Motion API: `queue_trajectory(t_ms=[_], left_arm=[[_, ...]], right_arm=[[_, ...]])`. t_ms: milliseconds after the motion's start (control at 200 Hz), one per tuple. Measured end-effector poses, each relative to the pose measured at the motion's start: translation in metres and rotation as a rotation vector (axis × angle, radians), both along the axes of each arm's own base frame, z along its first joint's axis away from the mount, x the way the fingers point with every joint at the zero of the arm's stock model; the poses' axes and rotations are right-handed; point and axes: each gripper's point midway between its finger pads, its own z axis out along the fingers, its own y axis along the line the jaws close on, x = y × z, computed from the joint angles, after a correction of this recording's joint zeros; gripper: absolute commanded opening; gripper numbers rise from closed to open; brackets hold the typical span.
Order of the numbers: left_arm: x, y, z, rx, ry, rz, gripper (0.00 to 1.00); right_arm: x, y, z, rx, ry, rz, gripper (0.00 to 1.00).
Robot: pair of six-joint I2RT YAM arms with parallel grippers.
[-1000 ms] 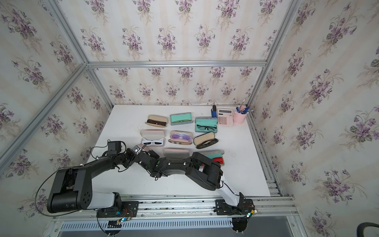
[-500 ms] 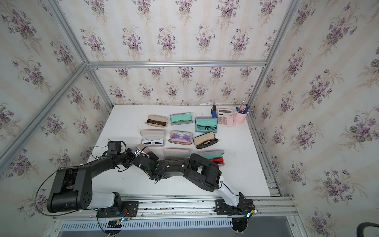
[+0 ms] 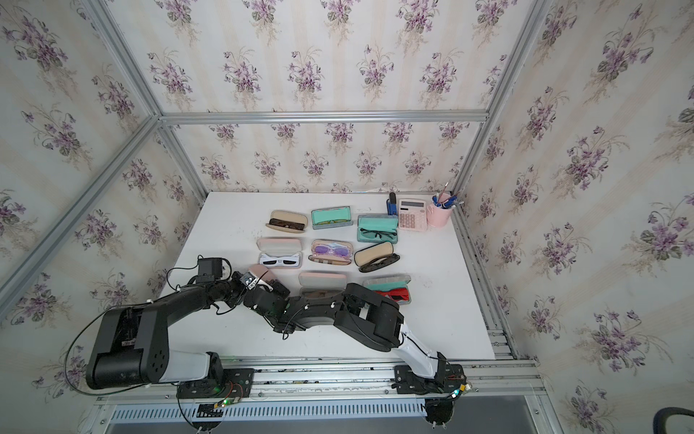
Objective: Close the glasses case
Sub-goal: Close the glasses case at the center of the board.
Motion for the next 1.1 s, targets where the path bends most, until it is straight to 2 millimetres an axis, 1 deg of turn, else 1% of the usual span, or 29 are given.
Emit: queue_trajectory(t_ms=[85,380,654,804,844,894,1104], left_arm=[[-0.004,0.0,0.001,0.009,0.006,-0.001,0.19],[-0.007,0.002,0.002,0.024,0.012,-0.002,0.2],[-0.012,0.005,0.004,0.033,0.025,0.001,0.21],[-0.016,0.005,0.008,0.038,0.035,-0.001,0.21],[-0.018,0.007,0.008,0.046,0.045,-0.001,0.21],[-0.028,0.009,0.003,0.057,0.089,0.008,0.21],[-0.04,0.01,0.004,0.066,0.123,0.01,0.22]], right_arm=[[-0.001,0.001,-0.001,0.004,-0.004,0.001,0.05],[-0.005,0.003,-0.005,0.005,-0.016,-0.001,0.05],[-0.007,0.003,-0.007,0.024,-0.021,0.003,0.11],[-0.007,0.003,-0.008,0.027,-0.021,0.004,0.12],[-0.007,0.004,-0.008,0.029,-0.022,0.003,0.13],[-0.007,0.004,-0.008,0.032,-0.022,0.003,0.14],[-0.007,0.004,-0.008,0.046,-0.021,-0.001,0.17]])
